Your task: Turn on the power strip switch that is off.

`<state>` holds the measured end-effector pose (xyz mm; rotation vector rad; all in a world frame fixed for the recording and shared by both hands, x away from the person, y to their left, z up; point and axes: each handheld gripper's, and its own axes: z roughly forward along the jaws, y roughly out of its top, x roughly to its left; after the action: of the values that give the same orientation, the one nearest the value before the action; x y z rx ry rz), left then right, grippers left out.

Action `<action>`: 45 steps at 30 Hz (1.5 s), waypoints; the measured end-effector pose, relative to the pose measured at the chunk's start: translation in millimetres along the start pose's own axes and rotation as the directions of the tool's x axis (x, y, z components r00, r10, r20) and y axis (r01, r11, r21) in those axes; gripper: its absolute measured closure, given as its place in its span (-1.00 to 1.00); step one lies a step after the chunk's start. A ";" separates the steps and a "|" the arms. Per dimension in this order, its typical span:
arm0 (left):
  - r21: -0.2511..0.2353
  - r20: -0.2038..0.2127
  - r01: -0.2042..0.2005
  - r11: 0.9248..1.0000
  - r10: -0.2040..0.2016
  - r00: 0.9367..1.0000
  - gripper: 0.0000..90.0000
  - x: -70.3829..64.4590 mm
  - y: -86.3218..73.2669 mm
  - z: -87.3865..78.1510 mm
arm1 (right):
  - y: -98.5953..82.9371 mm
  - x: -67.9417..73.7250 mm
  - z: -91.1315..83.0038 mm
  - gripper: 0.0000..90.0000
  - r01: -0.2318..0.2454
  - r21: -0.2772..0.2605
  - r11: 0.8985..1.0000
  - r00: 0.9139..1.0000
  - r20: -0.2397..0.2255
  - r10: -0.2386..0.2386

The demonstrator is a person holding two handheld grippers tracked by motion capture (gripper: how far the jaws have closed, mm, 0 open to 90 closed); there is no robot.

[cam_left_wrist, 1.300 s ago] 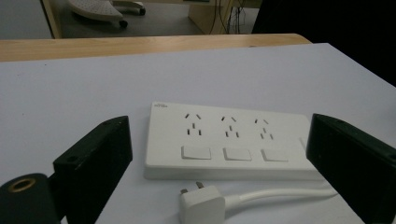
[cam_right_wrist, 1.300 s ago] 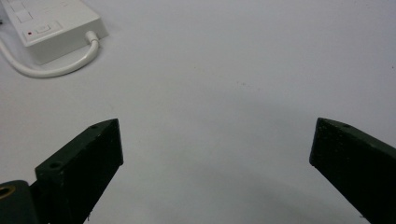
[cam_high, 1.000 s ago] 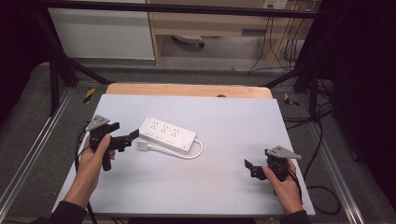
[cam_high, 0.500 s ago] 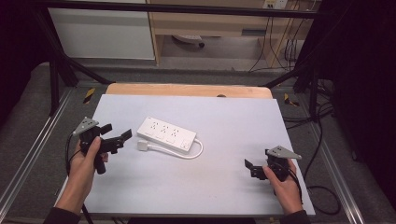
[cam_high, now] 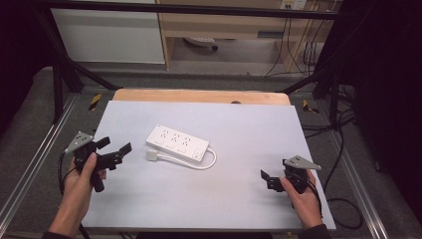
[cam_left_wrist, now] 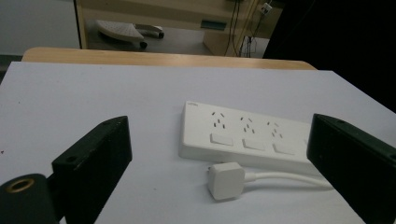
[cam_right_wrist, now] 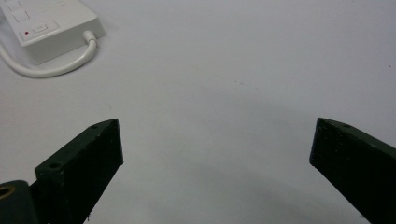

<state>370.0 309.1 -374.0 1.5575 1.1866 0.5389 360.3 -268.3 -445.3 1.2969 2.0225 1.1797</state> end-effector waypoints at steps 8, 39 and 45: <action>-0.005 -0.002 -0.006 1.000 0.006 1.000 -0.85 -0.2 -8.5 -9.9 | 0.0 0.0 0.0 -0.93 0.000 0.000 1.000 1.000 0.001 0.000; 0.011 0.004 -0.047 0.999 0.047 0.999 -0.85 -14.8 -52.3 -29.0 | -0.4 -0.9 1.8 -0.93 -0.004 0.003 1.000 1.000 0.004 0.004; 0.042 0.010 -0.057 0.997 0.057 0.998 -0.85 -18.6 -59.9 -25.4 | -0.4 -1.1 1.7 -0.93 -0.001 0.003 1.000 1.000 0.005 0.001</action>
<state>317.2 301.4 -415.6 1.6324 1.1570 0.5469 361.8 -268.6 -446.6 1.3015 2.0207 1.1731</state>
